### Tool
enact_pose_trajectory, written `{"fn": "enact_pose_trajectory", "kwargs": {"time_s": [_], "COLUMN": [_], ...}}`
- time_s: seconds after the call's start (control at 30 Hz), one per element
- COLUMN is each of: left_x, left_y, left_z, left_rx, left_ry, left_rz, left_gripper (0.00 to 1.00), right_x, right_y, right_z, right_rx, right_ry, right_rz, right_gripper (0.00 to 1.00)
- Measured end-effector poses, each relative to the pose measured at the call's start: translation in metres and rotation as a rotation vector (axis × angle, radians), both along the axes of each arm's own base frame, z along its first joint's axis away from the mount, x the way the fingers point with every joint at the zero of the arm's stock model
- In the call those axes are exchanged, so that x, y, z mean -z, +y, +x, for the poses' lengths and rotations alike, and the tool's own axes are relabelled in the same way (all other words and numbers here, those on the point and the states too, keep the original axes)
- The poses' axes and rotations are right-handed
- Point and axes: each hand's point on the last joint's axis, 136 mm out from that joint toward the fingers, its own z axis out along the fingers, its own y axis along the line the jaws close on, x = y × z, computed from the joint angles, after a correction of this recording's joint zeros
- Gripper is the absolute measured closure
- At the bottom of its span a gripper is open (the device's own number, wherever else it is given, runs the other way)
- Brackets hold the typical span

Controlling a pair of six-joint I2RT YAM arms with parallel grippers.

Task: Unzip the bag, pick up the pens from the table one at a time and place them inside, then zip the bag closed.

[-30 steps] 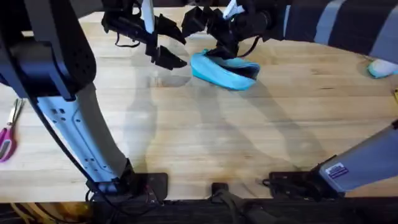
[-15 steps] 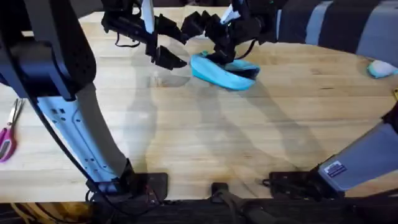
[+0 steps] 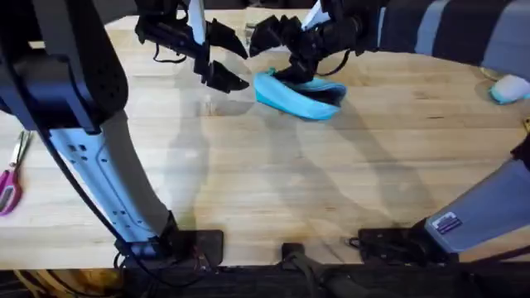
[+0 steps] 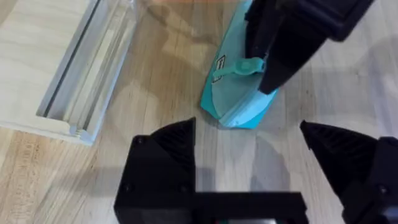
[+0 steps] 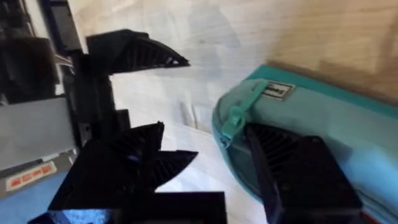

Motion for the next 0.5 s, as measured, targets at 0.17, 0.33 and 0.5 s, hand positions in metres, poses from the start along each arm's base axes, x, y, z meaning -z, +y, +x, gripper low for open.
{"fn": "enact_pose_trajectory", "kwargs": {"time_s": [0.17, 0.33, 0.5], "left_x": [0.0000, 0.0000, 0.0000], "left_y": [0.0000, 0.0000, 0.0000], "left_z": [0.0000, 0.0000, 0.0000], "left_rx": [0.000, 0.000, 0.000], "left_ry": [0.000, 0.000, 0.000], "left_rz": [0.000, 0.000, 0.000], "left_gripper": [0.007, 0.007, 0.007], "right_x": [0.0017, -0.0024, -0.0022], "right_y": [-0.0007, 0.0013, 0.0009], "right_z": [-0.0019, 0.0022, 0.0025], "right_rx": [-0.025, -0.028, -0.026], "right_ry": [-0.014, -0.042, -0.043], "right_rz": [-0.016, -0.006, -0.008], "right_gripper": [0.352, 0.432, 0.454]}}
